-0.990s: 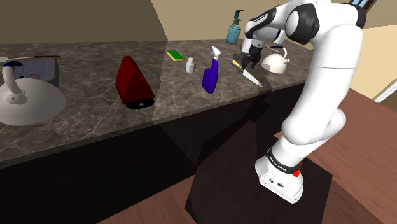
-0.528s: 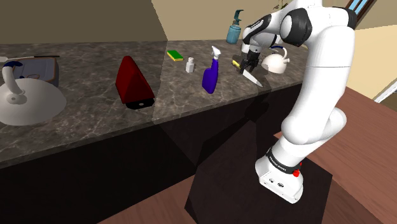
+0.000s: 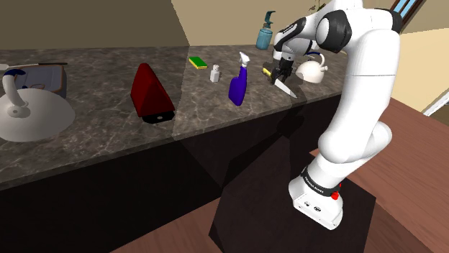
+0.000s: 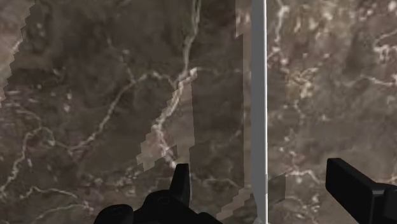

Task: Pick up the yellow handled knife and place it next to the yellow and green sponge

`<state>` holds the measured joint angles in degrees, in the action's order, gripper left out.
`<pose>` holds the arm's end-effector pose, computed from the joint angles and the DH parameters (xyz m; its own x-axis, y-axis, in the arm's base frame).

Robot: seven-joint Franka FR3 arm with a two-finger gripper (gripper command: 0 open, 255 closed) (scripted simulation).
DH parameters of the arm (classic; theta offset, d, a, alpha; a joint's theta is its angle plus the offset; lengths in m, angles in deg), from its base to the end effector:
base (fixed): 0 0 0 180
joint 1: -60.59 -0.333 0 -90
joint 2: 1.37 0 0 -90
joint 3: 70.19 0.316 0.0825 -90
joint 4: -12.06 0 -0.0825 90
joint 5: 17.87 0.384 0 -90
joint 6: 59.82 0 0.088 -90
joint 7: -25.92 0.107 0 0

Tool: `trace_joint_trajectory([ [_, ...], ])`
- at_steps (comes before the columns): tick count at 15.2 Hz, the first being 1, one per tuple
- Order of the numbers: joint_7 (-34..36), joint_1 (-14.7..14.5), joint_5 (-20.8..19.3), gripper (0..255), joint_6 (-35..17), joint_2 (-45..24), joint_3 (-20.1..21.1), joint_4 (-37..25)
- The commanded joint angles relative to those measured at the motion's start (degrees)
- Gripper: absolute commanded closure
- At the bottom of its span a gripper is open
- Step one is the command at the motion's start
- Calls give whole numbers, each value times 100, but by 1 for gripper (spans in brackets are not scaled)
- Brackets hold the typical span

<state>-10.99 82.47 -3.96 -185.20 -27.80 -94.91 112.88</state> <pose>0.4749 -0.4525 0.3264 0.9642 -0.2643 0.0209 -0.2644 -0.9644 0.0000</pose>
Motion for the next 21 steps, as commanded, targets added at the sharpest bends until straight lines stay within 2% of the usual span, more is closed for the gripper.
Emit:
trace_joint_trajectory([
  [1, 0, 0, 0, 255, 0, 0, 0, 0],
  [10, 0, 0, 0, 255, -1, 0, 0, 0],
  [21, 144, -65, -220, 255, 680, 377, -112, -338],
])
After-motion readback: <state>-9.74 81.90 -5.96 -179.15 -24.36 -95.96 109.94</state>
